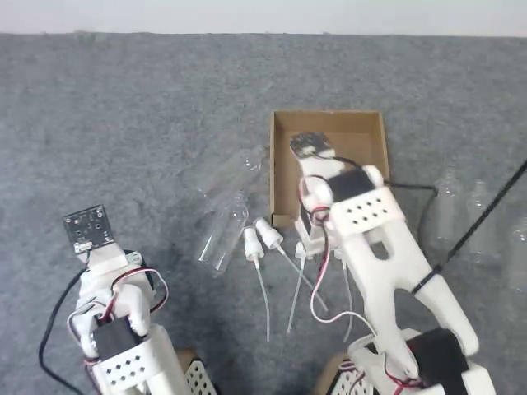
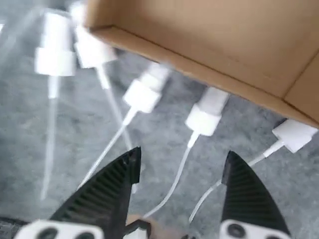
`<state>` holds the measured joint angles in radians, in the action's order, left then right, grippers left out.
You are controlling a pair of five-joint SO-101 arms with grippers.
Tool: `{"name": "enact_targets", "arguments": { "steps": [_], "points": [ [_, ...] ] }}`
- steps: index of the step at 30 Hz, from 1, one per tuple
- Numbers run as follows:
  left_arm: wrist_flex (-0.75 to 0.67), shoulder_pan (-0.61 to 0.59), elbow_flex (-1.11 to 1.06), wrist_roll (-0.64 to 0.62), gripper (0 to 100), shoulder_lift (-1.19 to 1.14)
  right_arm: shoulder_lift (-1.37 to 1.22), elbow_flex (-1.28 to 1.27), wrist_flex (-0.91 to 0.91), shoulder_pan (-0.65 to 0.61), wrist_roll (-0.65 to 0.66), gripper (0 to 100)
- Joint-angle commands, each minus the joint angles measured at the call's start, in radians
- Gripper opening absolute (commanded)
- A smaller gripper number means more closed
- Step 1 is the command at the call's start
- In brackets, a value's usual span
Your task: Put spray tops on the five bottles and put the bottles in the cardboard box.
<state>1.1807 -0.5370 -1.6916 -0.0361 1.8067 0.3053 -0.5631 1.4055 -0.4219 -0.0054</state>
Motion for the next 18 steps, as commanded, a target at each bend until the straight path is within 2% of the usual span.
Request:
{"name": "enact_targets", "arguments": {
  "steps": [1,11,15,18],
  "points": [
    [-0.023,0.0,0.007,0.003,2,0.015,0.064,-0.08,-0.147,0.042,0.017,22.8],
    [-0.023,0.0,0.007,0.003,2,0.015,0.062,-0.279,-0.443,0.045,0.009,22.7],
    [-0.023,0.0,0.007,0.003,2,0.015,0.062,-0.322,-0.47,0.045,0.009,22.6],
    [-0.023,0.0,0.007,0.003,2,0.015,0.062,-0.345,-0.469,0.045,0.009,16.4]
  ]
}}
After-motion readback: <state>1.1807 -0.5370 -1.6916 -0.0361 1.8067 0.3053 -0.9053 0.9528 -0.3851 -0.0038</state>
